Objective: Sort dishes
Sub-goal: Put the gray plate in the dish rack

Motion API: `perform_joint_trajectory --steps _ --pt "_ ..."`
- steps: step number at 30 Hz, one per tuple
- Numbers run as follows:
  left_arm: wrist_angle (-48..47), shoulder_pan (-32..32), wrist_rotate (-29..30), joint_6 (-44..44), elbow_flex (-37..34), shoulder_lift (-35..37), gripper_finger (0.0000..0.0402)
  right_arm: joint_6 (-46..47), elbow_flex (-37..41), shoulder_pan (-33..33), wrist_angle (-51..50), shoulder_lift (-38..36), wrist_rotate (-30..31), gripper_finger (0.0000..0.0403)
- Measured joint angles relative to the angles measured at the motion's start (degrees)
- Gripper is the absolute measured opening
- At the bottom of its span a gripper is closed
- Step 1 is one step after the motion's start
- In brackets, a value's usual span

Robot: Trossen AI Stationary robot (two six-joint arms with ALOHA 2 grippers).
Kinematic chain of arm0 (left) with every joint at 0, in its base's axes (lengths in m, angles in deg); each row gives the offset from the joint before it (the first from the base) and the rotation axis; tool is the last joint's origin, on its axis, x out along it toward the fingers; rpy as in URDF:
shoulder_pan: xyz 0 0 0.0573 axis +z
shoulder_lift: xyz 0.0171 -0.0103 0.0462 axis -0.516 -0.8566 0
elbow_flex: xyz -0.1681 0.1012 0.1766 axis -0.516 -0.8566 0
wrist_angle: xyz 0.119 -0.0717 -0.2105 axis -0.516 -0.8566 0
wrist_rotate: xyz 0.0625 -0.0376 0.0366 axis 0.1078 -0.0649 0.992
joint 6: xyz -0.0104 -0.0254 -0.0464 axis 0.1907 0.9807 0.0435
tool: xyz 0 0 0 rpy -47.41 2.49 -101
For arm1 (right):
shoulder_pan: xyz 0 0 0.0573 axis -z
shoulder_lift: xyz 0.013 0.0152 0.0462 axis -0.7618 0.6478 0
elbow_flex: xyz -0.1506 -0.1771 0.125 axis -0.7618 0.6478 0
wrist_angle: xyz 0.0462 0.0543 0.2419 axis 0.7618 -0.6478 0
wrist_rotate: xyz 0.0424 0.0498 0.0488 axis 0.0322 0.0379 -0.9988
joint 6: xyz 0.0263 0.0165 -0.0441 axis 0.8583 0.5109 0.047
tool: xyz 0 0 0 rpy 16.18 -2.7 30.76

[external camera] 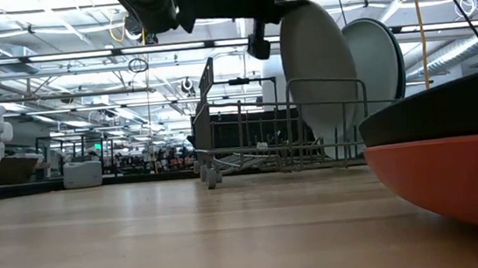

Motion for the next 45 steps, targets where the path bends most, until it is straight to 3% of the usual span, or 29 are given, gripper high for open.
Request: perform_joint_trajectory --steps 12,27,34,45 --pt "-0.49 -0.07 4.49 -0.43 0.03 -1.24 0.0000 0.10 0.00 0.00 -0.30 0.00 0.01 0.0002" --pt "-2.93 -0.07 5.00 3.20 0.03 -1.26 0.0011 0.13 0.00 0.00 -0.31 0.00 0.02 0.0002" --pt "-3.16 -0.02 2.13 4.29 0.03 -1.26 0.0078 0.11 0.00 0.00 -0.31 0.00 0.02 0.0002" --pt "-2.00 0.05 -6.37 0.73 2.55 -1.26 0.0242 0.11 0.00 0.00 -0.28 0.00 0.00 0.0002"
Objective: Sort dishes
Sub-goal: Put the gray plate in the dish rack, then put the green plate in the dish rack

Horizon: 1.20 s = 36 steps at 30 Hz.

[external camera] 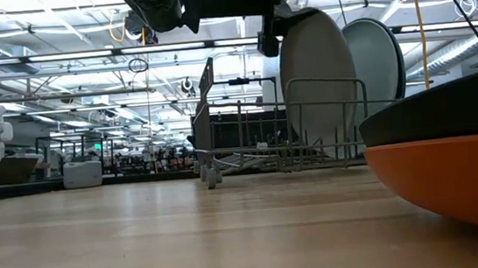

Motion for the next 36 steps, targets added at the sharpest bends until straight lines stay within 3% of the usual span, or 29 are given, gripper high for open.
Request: perform_joint_trajectory --steps 4,7,19,30,36 --pt "-1.17 0.68 -4.31 -0.96 1.03 0.00 0.0282 0.00 0.00 0.04 0.00 0.00 0.00 0.0002" --pt "-4.18 1.05 -4.26 -0.98 1.55 0.02 0.0296 0.00 0.00 0.04 0.00 0.00 0.01 0.0002" --pt "-16.96 3.36 -3.57 1.97 1.83 0.02 0.0299 0.00 0.00 0.07 0.00 0.00 0.02 0.0002" --pt "-9.57 3.68 -7.96 -2.60 1.77 0.07 0.0299 0.00 0.00 0.48 -0.02 0.00 0.02 0.0002" --pt "-9.48 3.84 -15.52 -9.39 1.70 2.77 0.0299 0.22 0.00 0.44 0.06 0.00 0.02 0.0002"
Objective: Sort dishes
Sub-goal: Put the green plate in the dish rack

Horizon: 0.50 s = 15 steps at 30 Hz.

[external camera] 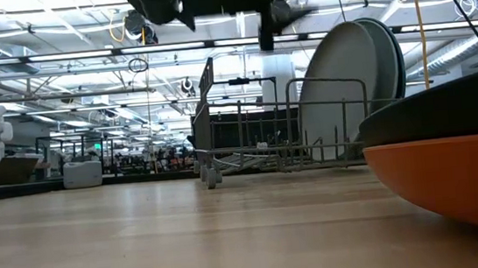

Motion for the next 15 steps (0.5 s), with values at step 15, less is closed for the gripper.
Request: perform_joint_trajectory --steps 15 --pt "-41.72 -21.68 22.75 -40.67 0.04 23.65 0.0298 4.56 0.00 0.39 0.13 0.00 -0.15 0.0002"
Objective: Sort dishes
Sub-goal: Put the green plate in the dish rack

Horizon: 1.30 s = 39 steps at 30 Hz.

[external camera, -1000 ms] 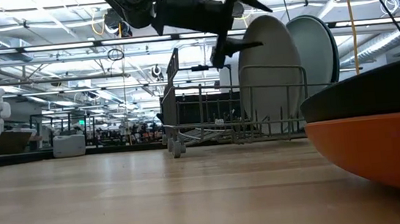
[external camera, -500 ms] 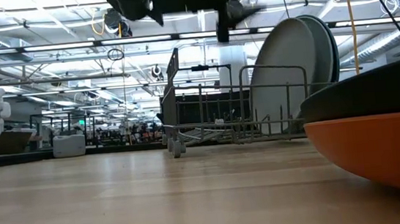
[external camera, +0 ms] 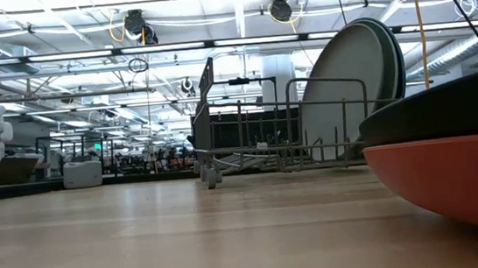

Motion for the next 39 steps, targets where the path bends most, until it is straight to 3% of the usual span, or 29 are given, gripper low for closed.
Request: perform_joint_trajectory --steps 5,10,18,25,27,29,33,37,39 --pt "-7.39 -9.33 1.56 -4.88 -0.29 -4.18 0.0298 0.20 0.00 2.13 0.04 0.00 -0.17 0.0002" --pt "-11.91 -13.35 1.86 -9.24 -0.57 -14.06 0.0289 -0.11 -0.02 4.77 0.16 -0.02 -0.28 0.0002" --pt "-5.52 -16.52 1.84 -25.27 0.12 -24.25 0.0217 -3.67 -0.02 8.59 3.25 -0.02 -4.43 0.0002" --pt "-5.11 -16.07 0.87 -24.54 3.88 -27.03 0.0163 -3.28 -0.02 9.51 4.82 -0.02 -8.00 0.0002" --pt "-4.30 -15.84 1.40 -24.43 4.51 -27.07 0.0156 0.36 -0.02 9.63 4.81 -0.17 -11.17 0.0002" --pt "-4.65 -15.69 5.86 -23.49 5.05 -27.07 0.0152 6.70 -0.02 10.00 4.36 -0.87 -19.79 0.0002" --pt "-9.16 -15.80 13.89 -20.30 5.66 -25.45 0.0151 27.96 0.10 11.74 -2.04 -1.30 -33.30 0.0002" --pt "-17.08 -16.11 13.95 -15.33 5.77 -21.81 0.0150 50.17 3.21 12.07 -10.84 0.67 -43.94 0.0016" --pt "-22.02 -16.55 14.56 -12.72 5.68 -19.75 0.0150 56.13 6.14 11.95 -10.46 0.66 -48.67 0.0034"
